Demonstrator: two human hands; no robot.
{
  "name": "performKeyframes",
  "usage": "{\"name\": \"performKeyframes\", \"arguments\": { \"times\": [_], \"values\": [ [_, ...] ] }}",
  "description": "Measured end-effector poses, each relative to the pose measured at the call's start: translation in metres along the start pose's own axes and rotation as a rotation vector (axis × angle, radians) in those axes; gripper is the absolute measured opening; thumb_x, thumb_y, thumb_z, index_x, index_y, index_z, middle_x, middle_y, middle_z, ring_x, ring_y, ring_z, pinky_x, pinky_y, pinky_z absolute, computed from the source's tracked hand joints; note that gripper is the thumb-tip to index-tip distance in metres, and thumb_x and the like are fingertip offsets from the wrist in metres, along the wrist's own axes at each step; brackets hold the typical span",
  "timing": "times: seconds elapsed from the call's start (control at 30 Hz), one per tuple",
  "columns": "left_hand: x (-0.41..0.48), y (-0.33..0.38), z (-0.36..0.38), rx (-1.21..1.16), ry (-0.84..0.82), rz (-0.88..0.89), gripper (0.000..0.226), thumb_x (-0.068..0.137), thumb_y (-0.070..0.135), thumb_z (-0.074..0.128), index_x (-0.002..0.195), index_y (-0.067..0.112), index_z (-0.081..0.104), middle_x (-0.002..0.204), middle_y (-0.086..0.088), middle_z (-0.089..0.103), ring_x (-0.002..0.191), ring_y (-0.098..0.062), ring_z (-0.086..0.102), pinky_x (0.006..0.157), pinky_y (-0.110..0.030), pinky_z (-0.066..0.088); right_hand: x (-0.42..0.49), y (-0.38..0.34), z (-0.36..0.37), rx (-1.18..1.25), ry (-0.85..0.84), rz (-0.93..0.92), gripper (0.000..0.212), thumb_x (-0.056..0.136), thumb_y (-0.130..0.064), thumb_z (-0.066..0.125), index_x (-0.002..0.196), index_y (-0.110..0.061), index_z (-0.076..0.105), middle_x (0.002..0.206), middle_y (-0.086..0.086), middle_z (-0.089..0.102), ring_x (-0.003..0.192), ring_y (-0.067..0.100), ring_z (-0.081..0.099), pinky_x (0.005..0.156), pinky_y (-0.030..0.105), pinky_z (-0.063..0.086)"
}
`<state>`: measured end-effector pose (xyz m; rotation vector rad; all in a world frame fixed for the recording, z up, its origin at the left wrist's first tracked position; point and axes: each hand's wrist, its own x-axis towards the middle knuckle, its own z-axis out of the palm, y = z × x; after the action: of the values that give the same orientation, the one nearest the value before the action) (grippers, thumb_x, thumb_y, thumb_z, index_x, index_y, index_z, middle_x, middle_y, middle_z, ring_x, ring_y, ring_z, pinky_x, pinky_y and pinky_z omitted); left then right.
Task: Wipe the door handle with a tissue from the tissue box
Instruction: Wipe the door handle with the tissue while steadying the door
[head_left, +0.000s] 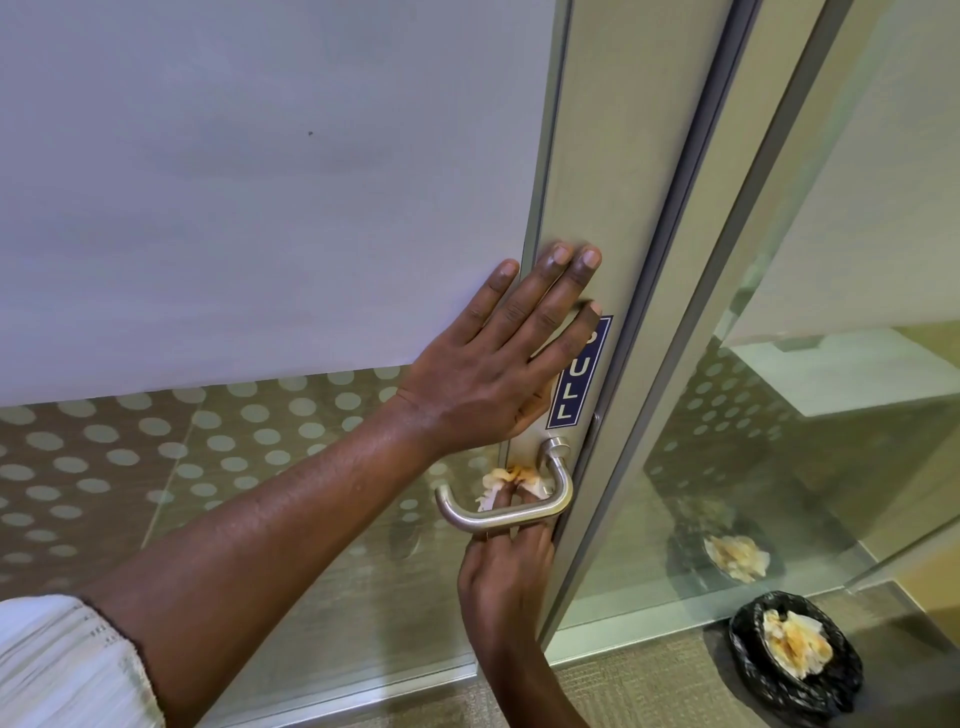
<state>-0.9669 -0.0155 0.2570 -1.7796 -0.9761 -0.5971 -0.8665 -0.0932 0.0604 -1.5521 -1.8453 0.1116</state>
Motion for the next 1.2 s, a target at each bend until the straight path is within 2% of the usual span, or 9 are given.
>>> {"name": "performKeyframes", "arguments": {
  "times": [0.07,0.23,0.4,0.6,0.7,0.77,0.97,1.07,1.2],
  "values": [
    [0.0,0.001,0.0,0.006,0.002,-0.004,0.066,0.101,0.026,0.052,0.162,0.006,0.038,0.169,-0.023,0.03,0.158,-0.04,0.023,0.132,-0.052,0.009,-0.012,0.01,0.007,0.068,0.004,0.008,0.035,0.076,-0.002,0.077,0.11,-0.001,0.072,0.117,0.021,0.06,0.093,0.036,0.063,0.077,0.035,0.05],
    [0.0,0.001,0.0,0.011,0.004,-0.001,0.063,0.101,0.025,0.05,0.161,0.006,0.039,0.169,-0.022,0.03,0.158,-0.039,0.024,0.132,-0.052,0.011,-0.014,0.009,0.013,0.419,0.043,0.258,0.029,0.093,-0.009,0.067,0.121,-0.007,0.07,0.127,-0.001,0.052,0.111,0.012,0.056,0.091,0.021,0.046],
    [0.0,0.001,-0.001,0.013,-0.004,0.003,0.061,0.103,0.025,0.047,0.161,0.006,0.04,0.169,-0.022,0.03,0.158,-0.039,0.025,0.132,-0.052,0.01,0.006,0.005,-0.004,0.853,0.086,0.57,0.028,0.093,-0.001,0.066,0.094,-0.029,0.072,0.098,-0.005,0.074,0.097,0.018,0.069,0.083,0.029,0.053],
    [0.001,0.0,-0.002,0.006,-0.008,-0.001,0.06,0.103,0.024,0.047,0.16,0.006,0.041,0.169,-0.022,0.027,0.159,-0.038,0.022,0.133,-0.051,0.007,0.029,0.038,-0.035,1.207,-0.052,0.784,0.016,0.099,-0.009,0.057,0.109,-0.008,0.07,0.088,-0.002,0.078,0.083,0.012,0.072,0.086,0.04,0.055],
    [0.001,0.001,-0.002,0.008,0.002,0.0,0.061,0.102,0.023,0.048,0.16,0.005,0.041,0.169,-0.023,0.028,0.159,-0.039,0.024,0.133,-0.051,0.007,0.049,0.043,-0.054,1.639,-0.005,0.918,0.026,0.1,-0.01,0.056,0.121,0.004,0.062,0.11,0.02,0.075,0.105,0.03,0.072,0.102,0.049,0.05],
    [0.001,0.0,-0.002,0.017,0.007,0.003,0.063,0.101,0.023,0.049,0.161,0.005,0.04,0.169,-0.023,0.027,0.159,-0.04,0.024,0.133,-0.052,0.006,0.062,0.041,-0.064,1.805,-0.03,0.968,0.031,0.099,-0.007,0.055,0.126,0.008,0.056,0.113,0.026,0.073,0.101,0.033,0.074,0.1,0.049,0.051],
    [0.001,0.0,-0.001,0.02,0.0,0.009,0.063,0.102,0.025,0.048,0.162,0.005,0.037,0.17,-0.023,0.026,0.159,-0.04,0.022,0.133,-0.052,0.005,0.064,0.036,-0.083,1.846,-0.133,1.02,0.032,0.09,-0.003,0.06,0.12,0.008,0.056,0.107,0.027,0.074,0.096,0.035,0.075,0.084,0.05,0.061],
    [0.0,0.001,0.0,0.029,-0.004,0.01,0.064,0.102,0.025,0.048,0.162,0.005,0.037,0.17,-0.023,0.026,0.159,-0.039,0.023,0.133,-0.052,0.006,0.058,0.037,-0.086,1.85,-0.128,0.995,0.041,0.08,-0.006,0.066,0.118,0.007,0.058,0.103,0.025,0.075,0.092,0.034,0.076,0.069,0.038,0.064],
    [0.001,0.001,-0.002,0.027,0.005,0.008,0.063,0.1,0.022,0.049,0.16,0.005,0.041,0.169,-0.023,0.029,0.159,-0.039,0.025,0.133,-0.052,0.008,0.073,0.038,-0.082,1.72,-0.113,0.98,0.022,0.091,-0.002,0.063,0.112,0.006,0.061,0.092,0.02,0.077,0.08,0.029,0.077,0.066,0.037,0.064]
  ]
}}
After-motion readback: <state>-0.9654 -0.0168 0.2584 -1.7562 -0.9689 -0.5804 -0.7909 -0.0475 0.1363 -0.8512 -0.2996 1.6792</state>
